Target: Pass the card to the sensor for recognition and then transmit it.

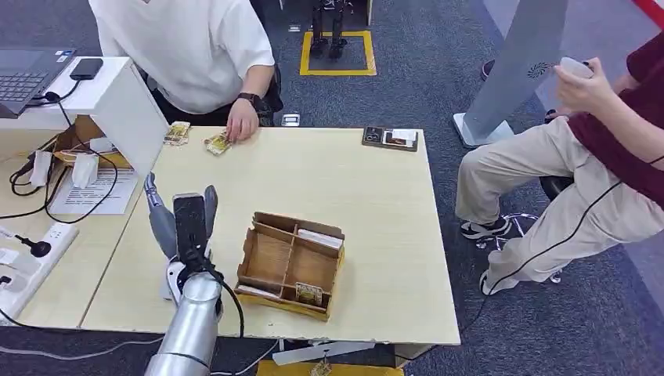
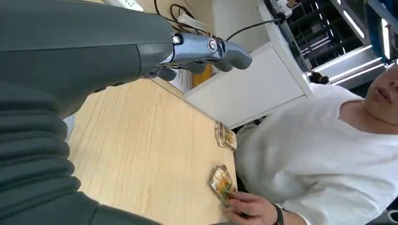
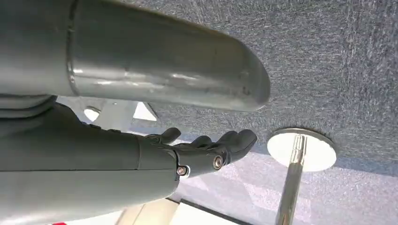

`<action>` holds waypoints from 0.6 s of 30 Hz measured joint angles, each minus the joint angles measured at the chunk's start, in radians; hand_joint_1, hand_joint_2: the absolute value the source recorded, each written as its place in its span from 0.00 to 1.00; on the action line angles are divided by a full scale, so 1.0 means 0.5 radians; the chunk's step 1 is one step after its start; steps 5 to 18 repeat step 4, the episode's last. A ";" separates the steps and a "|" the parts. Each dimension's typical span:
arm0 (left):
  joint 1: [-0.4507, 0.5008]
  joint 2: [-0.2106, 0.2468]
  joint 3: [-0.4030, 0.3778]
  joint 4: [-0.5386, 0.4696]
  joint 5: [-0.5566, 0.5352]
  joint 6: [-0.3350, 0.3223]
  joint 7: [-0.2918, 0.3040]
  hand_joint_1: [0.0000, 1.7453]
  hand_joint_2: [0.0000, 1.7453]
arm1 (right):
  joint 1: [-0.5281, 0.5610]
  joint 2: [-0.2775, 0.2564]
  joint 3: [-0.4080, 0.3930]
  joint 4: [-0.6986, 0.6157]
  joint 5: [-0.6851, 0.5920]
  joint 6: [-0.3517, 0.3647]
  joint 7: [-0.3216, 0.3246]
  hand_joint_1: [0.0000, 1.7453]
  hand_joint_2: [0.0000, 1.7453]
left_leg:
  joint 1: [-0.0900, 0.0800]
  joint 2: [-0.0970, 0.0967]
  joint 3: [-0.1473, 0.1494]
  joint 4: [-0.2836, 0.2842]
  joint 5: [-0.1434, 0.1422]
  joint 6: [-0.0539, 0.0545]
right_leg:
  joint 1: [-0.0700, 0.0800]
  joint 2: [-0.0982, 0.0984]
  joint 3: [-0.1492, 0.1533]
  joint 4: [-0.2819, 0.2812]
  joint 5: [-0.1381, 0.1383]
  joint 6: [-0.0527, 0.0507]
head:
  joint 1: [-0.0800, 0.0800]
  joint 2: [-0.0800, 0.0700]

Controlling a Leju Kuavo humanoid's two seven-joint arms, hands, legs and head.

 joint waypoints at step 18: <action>0.006 0.000 0.000 -0.018 0.000 0.000 -0.001 0.00 0.00 | 0.000 0.003 -0.011 -0.005 0.000 0.000 0.000 0.00 0.00 | 0.000 0.000 0.000 0.000 0.000 0.000 | 0.000 0.000 0.000 0.000 0.000 0.000 | -0.001 0.000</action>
